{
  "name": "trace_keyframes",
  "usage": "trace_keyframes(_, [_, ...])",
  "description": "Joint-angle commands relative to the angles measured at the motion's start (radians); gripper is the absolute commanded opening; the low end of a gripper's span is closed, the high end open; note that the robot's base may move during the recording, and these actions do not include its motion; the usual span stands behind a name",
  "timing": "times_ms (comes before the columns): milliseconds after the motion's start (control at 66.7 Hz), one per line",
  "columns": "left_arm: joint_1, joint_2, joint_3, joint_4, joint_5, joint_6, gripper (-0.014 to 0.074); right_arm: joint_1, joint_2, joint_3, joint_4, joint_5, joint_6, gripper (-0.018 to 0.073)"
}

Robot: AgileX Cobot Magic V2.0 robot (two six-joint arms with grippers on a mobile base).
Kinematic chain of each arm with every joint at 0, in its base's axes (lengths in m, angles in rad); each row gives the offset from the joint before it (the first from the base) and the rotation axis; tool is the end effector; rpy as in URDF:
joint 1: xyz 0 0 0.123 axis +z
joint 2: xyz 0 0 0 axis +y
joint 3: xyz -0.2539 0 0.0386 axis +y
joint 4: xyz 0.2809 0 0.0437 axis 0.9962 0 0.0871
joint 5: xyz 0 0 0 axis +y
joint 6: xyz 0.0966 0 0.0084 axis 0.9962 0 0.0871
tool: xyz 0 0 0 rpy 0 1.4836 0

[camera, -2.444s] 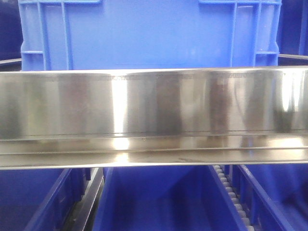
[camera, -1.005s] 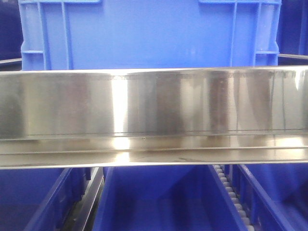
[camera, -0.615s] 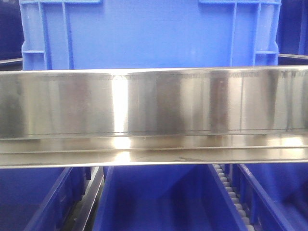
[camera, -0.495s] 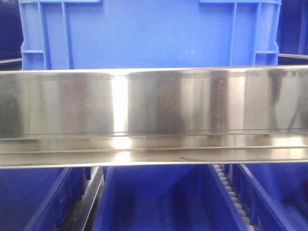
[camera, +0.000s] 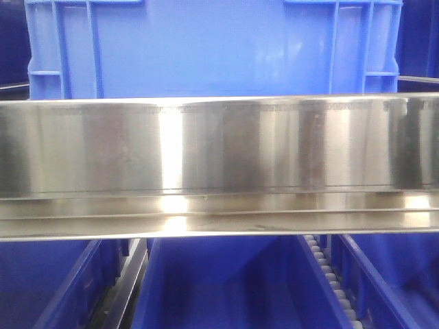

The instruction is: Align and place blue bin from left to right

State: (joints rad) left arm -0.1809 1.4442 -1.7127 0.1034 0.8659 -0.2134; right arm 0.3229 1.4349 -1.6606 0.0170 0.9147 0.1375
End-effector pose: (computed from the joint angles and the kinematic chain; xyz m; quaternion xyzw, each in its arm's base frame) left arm 0.3456 -0.0555 0.4494 -0.0050 0.8615 -0.0490 0.5053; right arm 0.3294 0.1116 0.4303 -0.0805 0.8812 0.1144 0.4515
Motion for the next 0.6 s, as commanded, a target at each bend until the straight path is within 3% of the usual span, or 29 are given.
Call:
trace_keyframes(0, [-0.044,0.047,-0.053,0.067,0.03,-0.076,-0.0111,0.034,0.052,-0.058,-0.002,0.018,0.036,-0.0067])
trace_keyframes(75, [-0.072,0.093,-0.1,0.073,0.065,-0.09,-0.0111,0.071,0.096,-0.096,-0.017,0.032,0.075,-0.0067])
trace_keyframes(210, [-0.086,0.154,-0.16,0.069,0.102,-0.139,-0.0111,0.143,0.165,-0.148,-0.134,0.081,0.152,-0.0067])
trace_keyframes(585, [-0.086,0.229,-0.227,0.054,0.216,-0.158,-0.0111,0.206,0.3,-0.337,-0.144,0.179,0.152,-0.0067])
